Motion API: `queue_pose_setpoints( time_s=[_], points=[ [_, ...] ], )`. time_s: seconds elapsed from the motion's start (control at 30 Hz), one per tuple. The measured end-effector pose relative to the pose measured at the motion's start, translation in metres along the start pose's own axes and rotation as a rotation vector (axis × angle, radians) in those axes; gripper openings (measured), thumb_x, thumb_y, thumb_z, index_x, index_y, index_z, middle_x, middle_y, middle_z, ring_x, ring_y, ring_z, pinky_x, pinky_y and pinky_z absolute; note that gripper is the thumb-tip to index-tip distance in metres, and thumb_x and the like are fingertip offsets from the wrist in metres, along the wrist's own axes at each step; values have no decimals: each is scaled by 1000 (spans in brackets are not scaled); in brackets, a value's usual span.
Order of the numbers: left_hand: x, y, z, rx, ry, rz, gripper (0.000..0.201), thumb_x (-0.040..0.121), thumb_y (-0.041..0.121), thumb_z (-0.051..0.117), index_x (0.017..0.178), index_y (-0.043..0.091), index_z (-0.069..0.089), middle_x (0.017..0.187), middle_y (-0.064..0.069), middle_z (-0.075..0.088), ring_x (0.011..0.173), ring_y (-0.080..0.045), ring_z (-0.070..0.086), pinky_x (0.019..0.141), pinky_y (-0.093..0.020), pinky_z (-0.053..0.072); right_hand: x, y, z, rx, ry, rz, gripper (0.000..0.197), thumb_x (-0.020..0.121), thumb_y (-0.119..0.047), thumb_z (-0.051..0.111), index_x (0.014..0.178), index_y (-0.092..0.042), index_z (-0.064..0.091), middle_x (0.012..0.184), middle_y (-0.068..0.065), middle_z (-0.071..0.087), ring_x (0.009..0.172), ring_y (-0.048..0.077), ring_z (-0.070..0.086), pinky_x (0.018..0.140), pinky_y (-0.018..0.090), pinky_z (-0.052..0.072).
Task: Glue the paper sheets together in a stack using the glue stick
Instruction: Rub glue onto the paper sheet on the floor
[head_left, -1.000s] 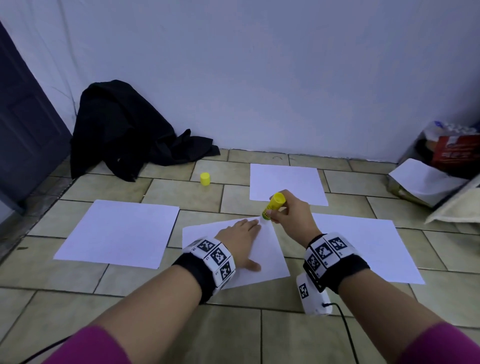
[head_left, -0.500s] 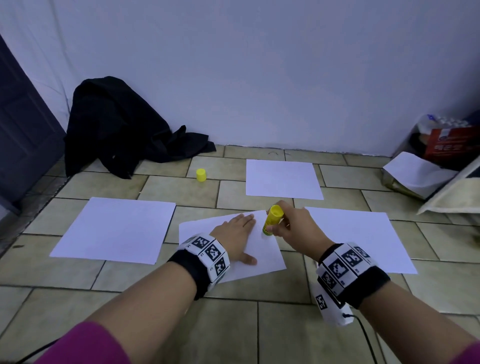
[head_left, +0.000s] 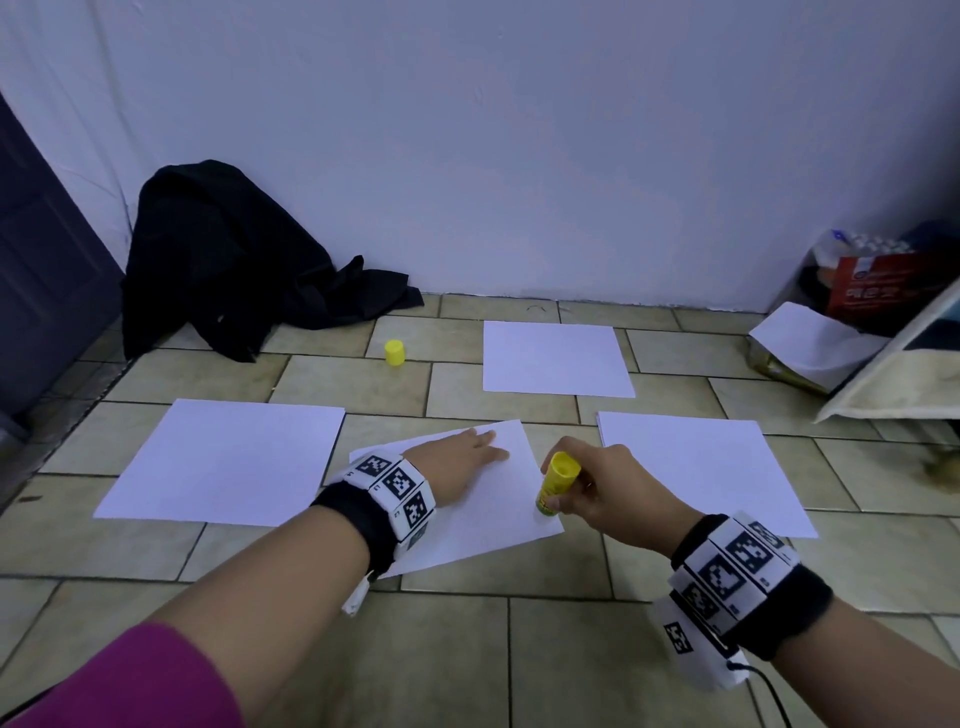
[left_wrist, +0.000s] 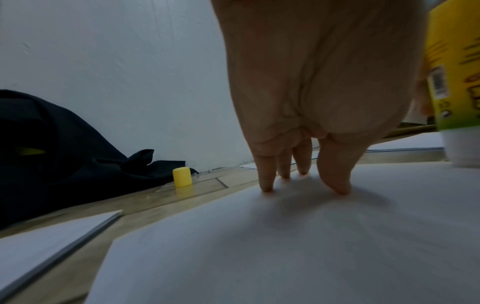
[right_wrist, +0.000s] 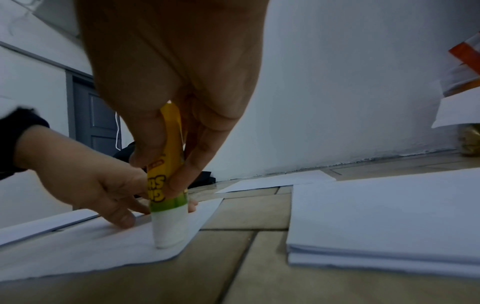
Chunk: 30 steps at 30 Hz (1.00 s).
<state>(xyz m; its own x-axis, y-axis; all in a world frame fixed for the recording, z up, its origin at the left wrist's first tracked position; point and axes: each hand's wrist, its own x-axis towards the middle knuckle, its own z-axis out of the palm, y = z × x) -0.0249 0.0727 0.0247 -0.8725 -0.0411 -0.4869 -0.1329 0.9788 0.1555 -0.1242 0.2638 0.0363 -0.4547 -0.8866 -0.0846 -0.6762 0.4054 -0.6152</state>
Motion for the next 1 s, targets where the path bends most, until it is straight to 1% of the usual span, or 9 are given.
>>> queue_pose_setpoints(
  time_s=[0.17,0.27,0.33,0.4,0.5,0.67,0.77,0.87,1.0],
  points=[
    [-5,-3,-1,78,11,-62,61,97,11,44,151,23,19,157,-4,16,143,-23,20,107,-43,37,0,3,-17,47,10,33,20,80,-13,75,93,-8,62,71,-9,63,58,-2,59,57,11,44],
    [-8,-2,2,92,109,-183,54,95,32,52,141,14,32,141,-7,36,131,-25,34,96,-41,43,5,6,-30,178,143,61,16,78,-9,75,85,-4,61,74,3,70,60,12,66,63,26,55],
    [-10,-4,6,129,181,-177,55,94,41,51,136,10,36,139,-7,36,131,-26,32,99,-38,37,10,9,-34,246,234,87,17,79,-7,76,82,-1,60,74,8,72,61,18,68,63,30,56],
    [-10,-9,11,127,240,-13,49,95,37,49,136,13,37,144,-5,32,138,-25,23,106,-36,30,17,11,-35,285,302,119,19,79,-9,76,83,0,60,73,9,71,62,23,68,64,30,57],
    [-13,-14,17,85,120,108,56,98,39,45,148,25,26,157,1,17,143,-18,15,110,-36,30,27,12,-31,337,347,167,21,80,-9,76,87,2,60,74,8,69,61,22,68,62,26,57],
    [-17,-15,11,133,132,-14,70,89,62,48,147,27,31,145,-1,32,133,-19,29,100,-38,39,47,2,-19,334,347,204,20,81,-11,74,87,-1,57,76,11,67,59,19,65,57,20,53],
    [-17,-16,13,145,180,-48,72,82,64,56,133,14,43,134,-4,38,127,-20,33,95,-39,42,67,-5,-9,294,343,225,22,82,-16,73,83,-11,52,81,11,67,68,24,66,68,33,55],
    [-16,-14,20,55,194,-130,71,82,62,57,127,10,40,133,-5,38,123,-22,37,91,-41,44,86,-14,3,277,344,242,23,83,-20,71,91,-11,51,94,12,65,87,29,65,80,43,55],
    [-13,-5,30,-41,218,-201,66,87,57,54,128,8,39,136,-7,35,123,-24,35,90,-41,44,105,-29,16,287,321,224,24,87,-17,66,104,-7,53,98,9,60,89,22,59,76,33,52]
  ],
)
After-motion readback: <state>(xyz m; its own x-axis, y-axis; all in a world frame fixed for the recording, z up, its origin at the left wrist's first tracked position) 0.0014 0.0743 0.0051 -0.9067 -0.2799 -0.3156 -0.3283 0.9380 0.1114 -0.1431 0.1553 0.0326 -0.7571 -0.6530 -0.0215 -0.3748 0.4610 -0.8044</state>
